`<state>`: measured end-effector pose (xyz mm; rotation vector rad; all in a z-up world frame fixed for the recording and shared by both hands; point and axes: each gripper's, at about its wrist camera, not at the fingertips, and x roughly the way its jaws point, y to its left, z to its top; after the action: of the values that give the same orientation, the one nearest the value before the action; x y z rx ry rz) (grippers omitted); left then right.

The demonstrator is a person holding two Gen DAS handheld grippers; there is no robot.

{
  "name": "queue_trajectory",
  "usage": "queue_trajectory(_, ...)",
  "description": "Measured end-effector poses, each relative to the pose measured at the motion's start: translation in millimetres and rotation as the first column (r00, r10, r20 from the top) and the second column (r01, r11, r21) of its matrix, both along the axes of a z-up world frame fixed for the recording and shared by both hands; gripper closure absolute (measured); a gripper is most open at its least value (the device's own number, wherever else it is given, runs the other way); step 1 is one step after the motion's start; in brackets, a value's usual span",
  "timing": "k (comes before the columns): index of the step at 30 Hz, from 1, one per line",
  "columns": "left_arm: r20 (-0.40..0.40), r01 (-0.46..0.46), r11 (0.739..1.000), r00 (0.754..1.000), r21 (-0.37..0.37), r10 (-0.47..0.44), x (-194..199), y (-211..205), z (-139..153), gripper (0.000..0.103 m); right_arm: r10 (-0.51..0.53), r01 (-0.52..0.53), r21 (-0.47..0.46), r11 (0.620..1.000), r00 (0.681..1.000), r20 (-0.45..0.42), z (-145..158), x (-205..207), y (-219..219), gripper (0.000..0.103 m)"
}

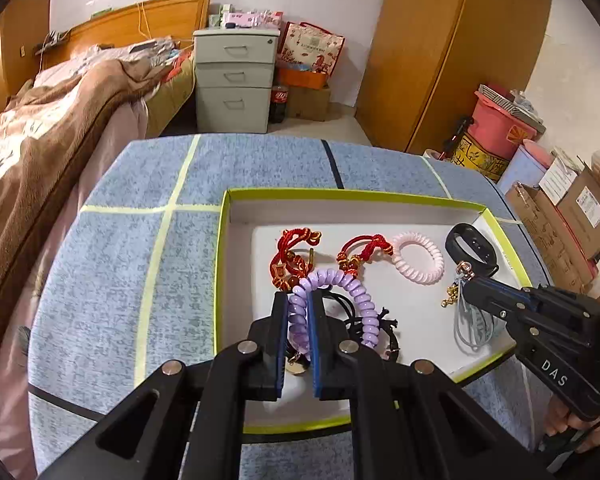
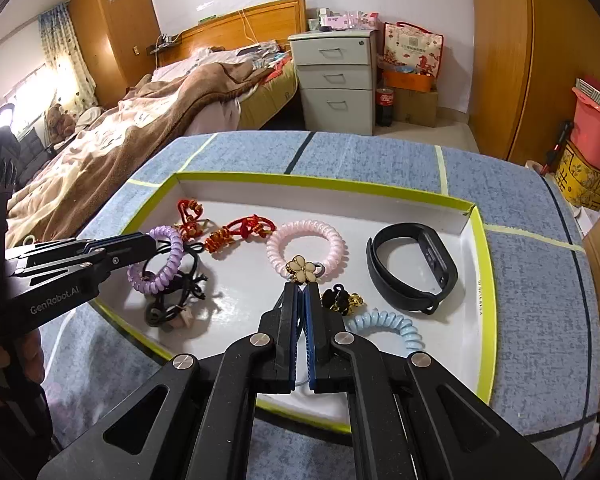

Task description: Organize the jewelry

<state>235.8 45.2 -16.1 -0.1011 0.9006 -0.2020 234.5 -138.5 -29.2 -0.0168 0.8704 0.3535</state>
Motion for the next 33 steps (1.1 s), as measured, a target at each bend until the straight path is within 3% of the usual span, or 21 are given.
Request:
queue_trajectory(8, -0.02, -0.007, 1.0, 1.0, -0.004, 0.007, 3, -1, -7, 0.092, -0.015, 0.015, -0.017, 1.0, 1.0, -0.001, -5, 3, -5, 0.098)
queue_trajectory(12, -0.022, -0.017, 1.0, 1.0, 0.004, 0.017, 3, -1, -7, 0.091, -0.019, 0.019, -0.025, 0.999, 1.0, 0.004, -5, 2, -4, 0.088)
queue_trajectory(15, -0.021, -0.019, 1.0, 1.0, 0.006, 0.019, 1, -1, -7, 0.078, -0.021, 0.021, -0.028, 0.999, 1.0, 0.005, -5, 3, -5, 0.082)
queue_trajectory(18, -0.01, -0.013, 1.0, 1.0, 0.002, 0.013, -1, -1, -5, 0.072, -0.025, 0.025, -0.015, 1.0, 1.0, 0.007, -4, 2, -6, 0.076)
queue_trajectory(21, -0.011, -0.022, 1.0, 1.0, 0.003, 0.022, -3, -1, -4, 0.063, -0.026, 0.026, -0.021, 0.999, 1.0, 0.008, -4, 1, -5, 0.076)
queue_trajectory(25, 0.008, -0.023, 1.0, 1.0, 0.01, 0.023, -8, -4, -1, 0.06, -0.031, 0.031, -0.021, 0.999, 0.999, 0.017, -2, -3, -4, 0.075)
queue_trajectory(27, 0.013, -0.023, 1.0, 1.0, 0.0, 0.023, -11, -4, 1, 0.053, -0.038, 0.039, -0.022, 0.999, 0.999, 0.019, -1, -3, -4, 0.074)
queue_trajectory(30, 0.028, -0.028, 0.999, 0.999, 0.022, 0.028, -17, -8, 3, 0.052, -0.049, 0.05, -0.017, 0.999, 0.998, 0.026, 2, -8, -5, 0.054)
queue_trajectory(33, 0.043, -0.038, 0.999, 0.998, 0.019, 0.037, -25, -9, 6, 0.051, -0.055, 0.056, -0.012, 0.998, 0.998, 0.042, 6, -17, -6, 0.053)
